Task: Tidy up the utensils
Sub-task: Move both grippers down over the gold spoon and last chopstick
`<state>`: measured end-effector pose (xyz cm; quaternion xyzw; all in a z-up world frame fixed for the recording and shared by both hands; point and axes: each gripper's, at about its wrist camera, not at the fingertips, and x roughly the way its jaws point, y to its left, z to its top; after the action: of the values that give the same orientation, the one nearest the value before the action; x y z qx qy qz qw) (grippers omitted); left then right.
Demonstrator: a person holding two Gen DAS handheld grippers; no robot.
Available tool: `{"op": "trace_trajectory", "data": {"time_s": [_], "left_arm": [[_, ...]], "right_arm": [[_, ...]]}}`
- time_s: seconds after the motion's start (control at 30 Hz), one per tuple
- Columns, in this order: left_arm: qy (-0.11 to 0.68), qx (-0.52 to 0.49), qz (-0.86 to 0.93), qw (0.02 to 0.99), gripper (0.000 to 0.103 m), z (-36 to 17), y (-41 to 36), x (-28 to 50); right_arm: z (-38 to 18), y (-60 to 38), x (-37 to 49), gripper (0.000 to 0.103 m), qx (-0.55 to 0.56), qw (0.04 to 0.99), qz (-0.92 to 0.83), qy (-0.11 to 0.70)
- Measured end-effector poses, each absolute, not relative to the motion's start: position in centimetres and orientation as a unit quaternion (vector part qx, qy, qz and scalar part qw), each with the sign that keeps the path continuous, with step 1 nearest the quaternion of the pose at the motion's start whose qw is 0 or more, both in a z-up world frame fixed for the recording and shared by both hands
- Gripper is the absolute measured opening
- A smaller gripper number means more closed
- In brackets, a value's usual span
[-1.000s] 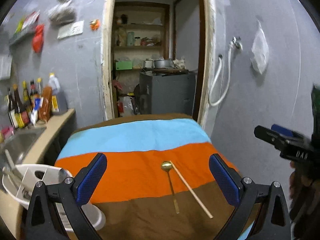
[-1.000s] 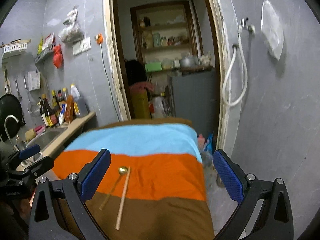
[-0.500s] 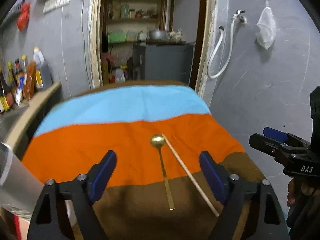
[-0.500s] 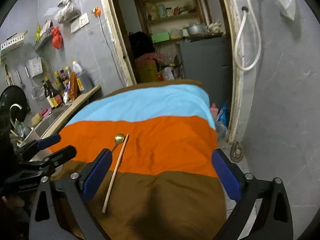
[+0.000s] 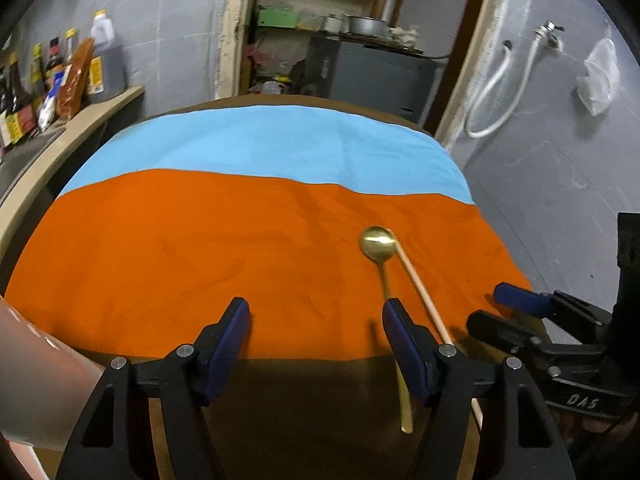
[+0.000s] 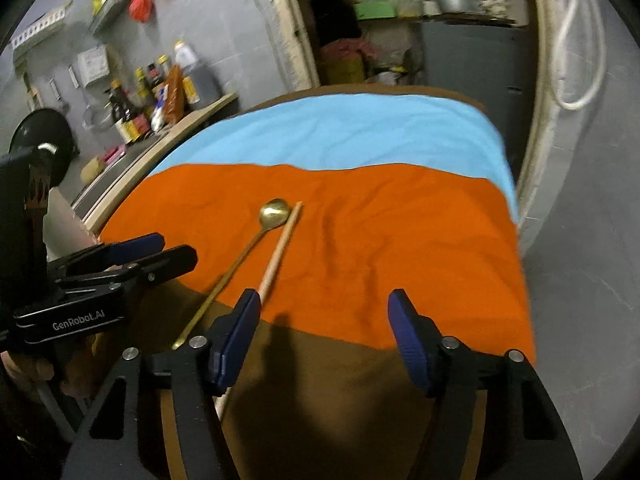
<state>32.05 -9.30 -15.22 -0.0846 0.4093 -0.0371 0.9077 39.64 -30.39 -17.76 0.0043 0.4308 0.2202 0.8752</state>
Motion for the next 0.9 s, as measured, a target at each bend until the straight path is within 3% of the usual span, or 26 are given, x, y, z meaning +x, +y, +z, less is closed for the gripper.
{"op": "trace_trajectory", "data": {"time_s": [0.37,0.4,0.5,0.9], "left_arm": [[0.411,-0.122,-0.029,0.903,0.067,-15.9,-8.0,33.1],[0.411,-0.123,-0.029,0.903,0.067,-15.9,-8.1,33.2],[0.413,-0.123,-0.039,0.902,0.063,-16.0,-8.2,33.5],[0.422,-0.094,-0.094,0.897,0.046,-15.9,-10.8,36.2]], "right_arm": [[-18.6,-28.1,41.7,0.054,-0.03,0.863,0.24,0.443],[-18.6,-28.0,41.7,0.048,-0.037,0.865,0.233,0.442],[-18.2,-28.0,42.0,0.039,-0.05,0.869,0.221,0.441],[-17.9,-30.0,42.9,0.034,-0.027,0.871,0.216,0.44]]}}
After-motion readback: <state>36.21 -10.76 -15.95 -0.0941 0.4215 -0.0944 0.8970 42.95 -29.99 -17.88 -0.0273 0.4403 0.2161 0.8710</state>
